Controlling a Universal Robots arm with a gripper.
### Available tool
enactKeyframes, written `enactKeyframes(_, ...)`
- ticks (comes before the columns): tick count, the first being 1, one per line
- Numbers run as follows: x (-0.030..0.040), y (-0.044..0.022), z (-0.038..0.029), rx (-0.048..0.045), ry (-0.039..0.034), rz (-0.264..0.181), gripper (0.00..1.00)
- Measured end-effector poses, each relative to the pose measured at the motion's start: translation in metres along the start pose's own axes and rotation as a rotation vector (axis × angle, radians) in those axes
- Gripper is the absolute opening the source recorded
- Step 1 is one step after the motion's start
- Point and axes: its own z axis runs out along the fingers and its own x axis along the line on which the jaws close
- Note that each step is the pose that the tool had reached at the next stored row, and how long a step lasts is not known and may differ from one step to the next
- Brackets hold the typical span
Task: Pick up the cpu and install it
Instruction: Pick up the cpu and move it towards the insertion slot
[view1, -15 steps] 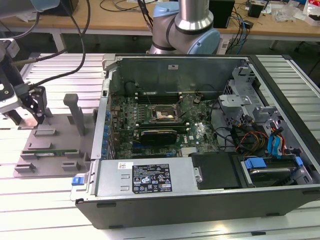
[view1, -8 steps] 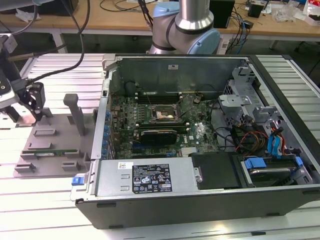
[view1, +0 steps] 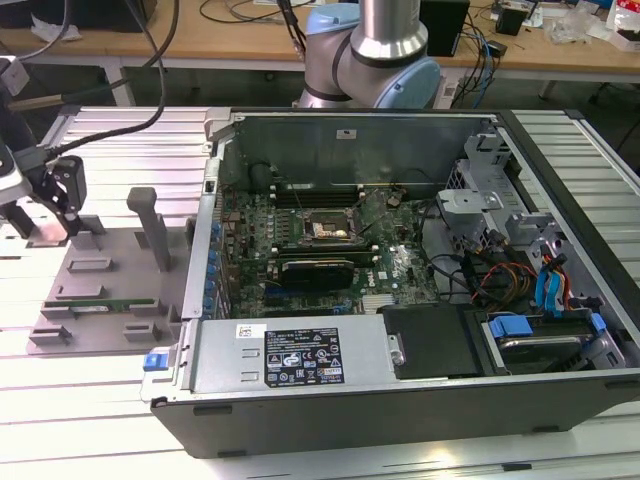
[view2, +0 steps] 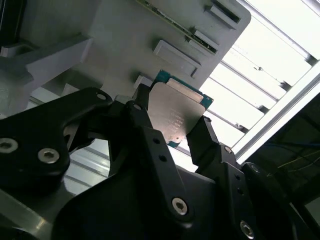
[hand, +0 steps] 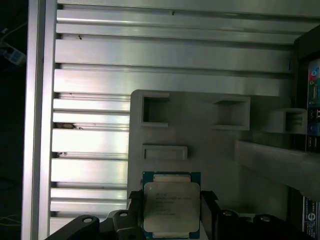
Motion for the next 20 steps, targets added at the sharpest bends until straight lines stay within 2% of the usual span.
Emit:
enactKeyframes(6, -0.0003, 0.0002, -0.0108, 0.0035, 0.0001, 0.000, 0.55)
enactKeyframes(20, -0.0009, 0.0005, -0.0307, 0.0126, 0.0005, 0.000, 0.55)
